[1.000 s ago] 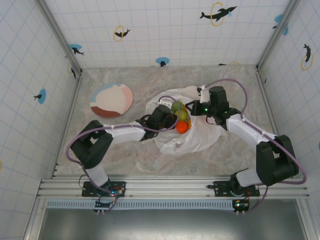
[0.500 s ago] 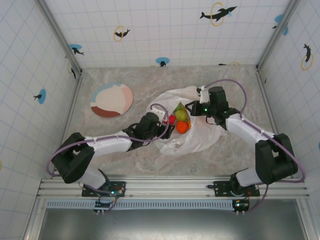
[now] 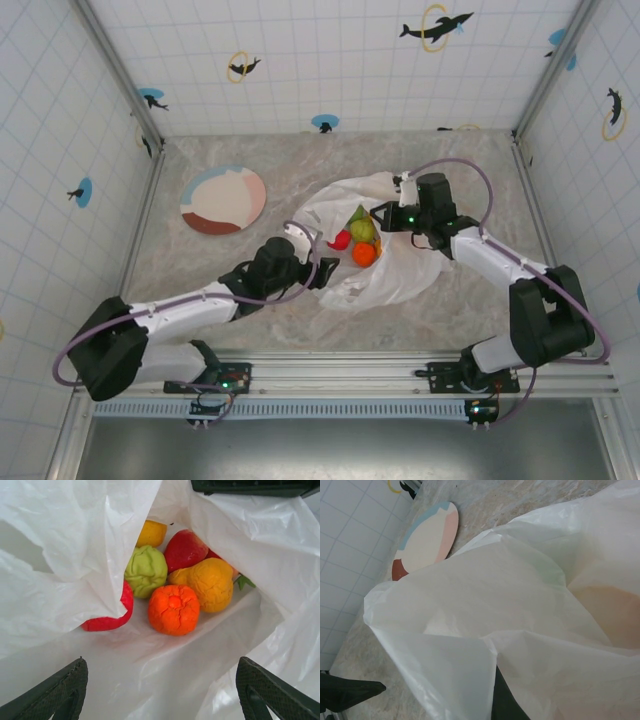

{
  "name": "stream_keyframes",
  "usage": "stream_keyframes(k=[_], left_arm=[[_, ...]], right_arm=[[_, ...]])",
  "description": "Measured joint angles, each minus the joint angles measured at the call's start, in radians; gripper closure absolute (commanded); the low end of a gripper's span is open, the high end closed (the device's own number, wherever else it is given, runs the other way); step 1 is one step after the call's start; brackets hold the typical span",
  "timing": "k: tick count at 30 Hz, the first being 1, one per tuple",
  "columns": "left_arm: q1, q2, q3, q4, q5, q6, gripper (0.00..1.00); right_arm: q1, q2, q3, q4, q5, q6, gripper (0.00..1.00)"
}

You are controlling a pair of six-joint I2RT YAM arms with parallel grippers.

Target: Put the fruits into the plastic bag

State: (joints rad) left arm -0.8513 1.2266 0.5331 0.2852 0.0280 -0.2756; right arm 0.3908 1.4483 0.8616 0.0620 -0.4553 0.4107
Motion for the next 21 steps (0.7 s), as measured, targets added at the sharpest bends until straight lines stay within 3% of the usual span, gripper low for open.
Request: stream_keyframes(k=[10, 21], left_arm=[[0.205, -0.017, -0.095, -0.018, -0.014, -0.156, 0.21], [0.216, 0.16, -0.079, -0.032, 0.033, -0.286, 0.21]], right_arm=[[-0.008, 0.008, 0.0, 0.015, -0.008, 0.0, 1.0], [-0.072, -0.002, 0.0, 0.014, -0.014, -0.004, 1.0]])
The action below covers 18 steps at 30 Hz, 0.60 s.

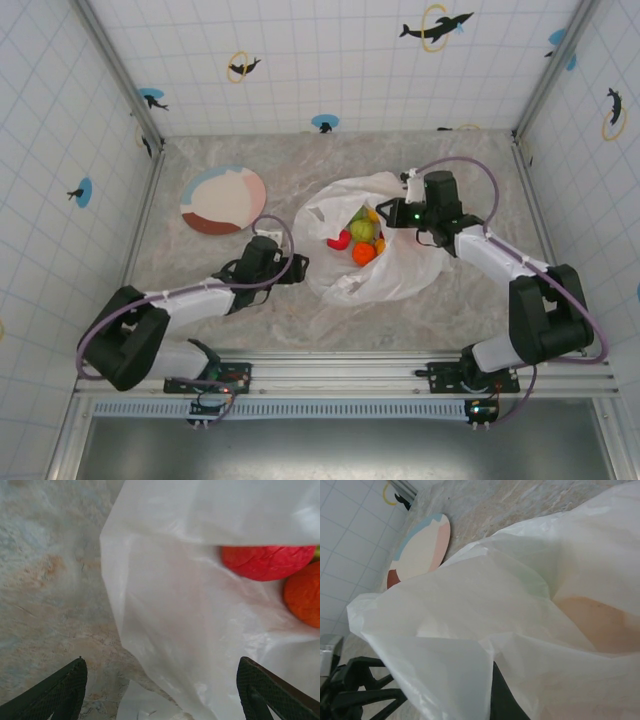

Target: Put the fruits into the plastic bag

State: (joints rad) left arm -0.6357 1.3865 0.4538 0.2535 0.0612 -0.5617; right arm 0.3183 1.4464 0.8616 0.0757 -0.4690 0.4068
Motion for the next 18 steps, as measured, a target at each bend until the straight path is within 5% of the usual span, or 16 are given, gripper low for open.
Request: stream_keyframes(k=[8, 18], left_arm=[[0.0, 0.095, 0.055, 0.027, 0.065, -0.04, 0.27], [-0.022, 0.143, 0.079, 0.083, 0.13, -0.069, 0.49]], right_arm=[[-0.029, -0.032, -0.001, 0.0, -0.005, -0.002, 1.0], [-0.031, -0.032, -0.001, 0.0, -0.009, -0.003, 1.0]])
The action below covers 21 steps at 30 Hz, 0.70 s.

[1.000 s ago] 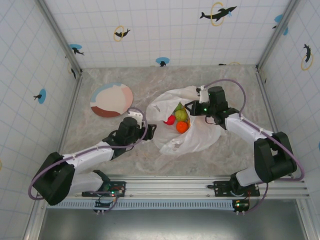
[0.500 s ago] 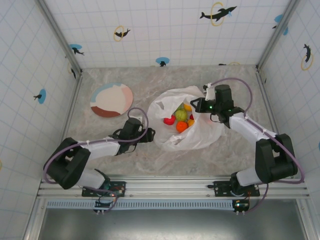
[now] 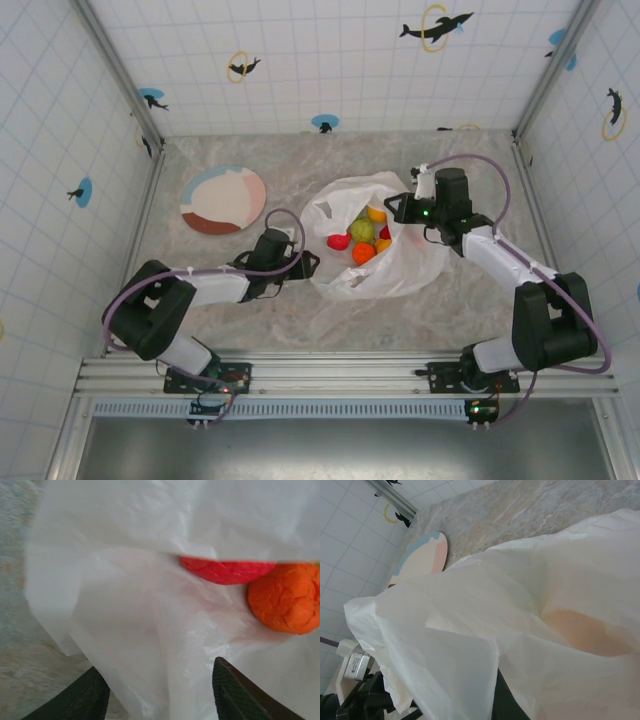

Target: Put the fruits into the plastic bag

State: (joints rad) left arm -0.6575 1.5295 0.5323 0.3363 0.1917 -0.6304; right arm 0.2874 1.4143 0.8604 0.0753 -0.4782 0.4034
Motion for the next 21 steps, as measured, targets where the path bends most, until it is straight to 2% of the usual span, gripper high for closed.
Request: stream_keyframes(k=[12, 19, 21], left_arm=[[-0.037, 0.039, 0.008, 0.046, 0.011, -0.007, 0.79], [-0.045, 0.015, 0.008, 0.056, 0.018, -0.004, 1.0], [-0.045, -0.011, 0.008, 0.056, 0.023, 0.002, 1.0]], right_arm=[[-0.001, 0.0, 0.0, 0.0, -0.013, 0.001, 1.0], [-0.002, 0.0, 0.0, 0.0, -0.013, 0.001, 1.0], [-0.002, 0.0, 0.0, 0.0, -0.013, 0.0, 1.0]])
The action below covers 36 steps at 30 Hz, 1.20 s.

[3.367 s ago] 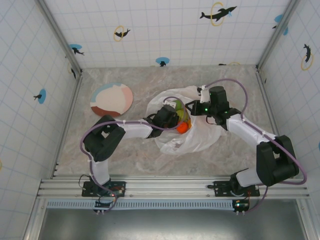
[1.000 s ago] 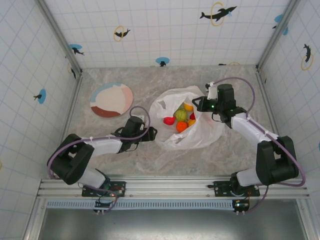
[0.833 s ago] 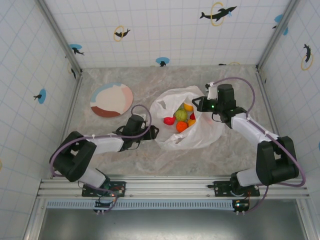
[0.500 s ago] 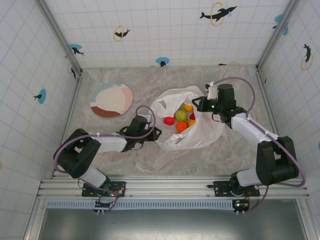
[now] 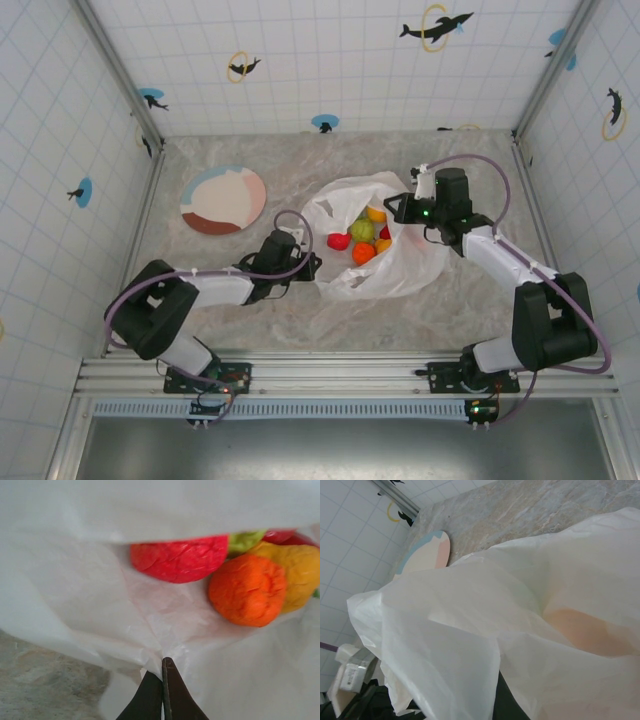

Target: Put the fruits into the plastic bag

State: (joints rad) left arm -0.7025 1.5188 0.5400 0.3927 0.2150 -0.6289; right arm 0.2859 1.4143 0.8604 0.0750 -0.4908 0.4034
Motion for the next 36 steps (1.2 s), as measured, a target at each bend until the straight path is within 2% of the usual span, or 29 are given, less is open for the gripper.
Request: stream_keyframes(k=[6, 15, 24, 30, 36], left_arm=[[-0.009, -0.108, 0.016, 0.002, 0.029, 0.003, 1.0], [-0.01, -0.209, 0.13, -0.011, 0.084, 0.032, 1.0], [-0.01, -0.23, 0.274, -0.105, 0.095, 0.082, 1.0], [-0.01, -0.237, 0.371, -0.178, 0.05, 0.108, 1.0], [0.033, -0.211, 0.404, -0.212, 0.034, 0.101, 1.0]], right_arm=[[-0.005, -0.003, 0.0, -0.001, 0.0, -0.002, 1.0], [-0.02, -0.058, 0.0, -0.034, 0.023, -0.013, 1.0], [-0.031, -0.117, 0.014, -0.076, 0.045, -0.025, 1.0], [-0.032, -0.155, 0.024, -0.076, 0.056, -0.026, 1.0], [-0.031, -0.165, 0.013, -0.054, 0.064, -0.01, 1.0]])
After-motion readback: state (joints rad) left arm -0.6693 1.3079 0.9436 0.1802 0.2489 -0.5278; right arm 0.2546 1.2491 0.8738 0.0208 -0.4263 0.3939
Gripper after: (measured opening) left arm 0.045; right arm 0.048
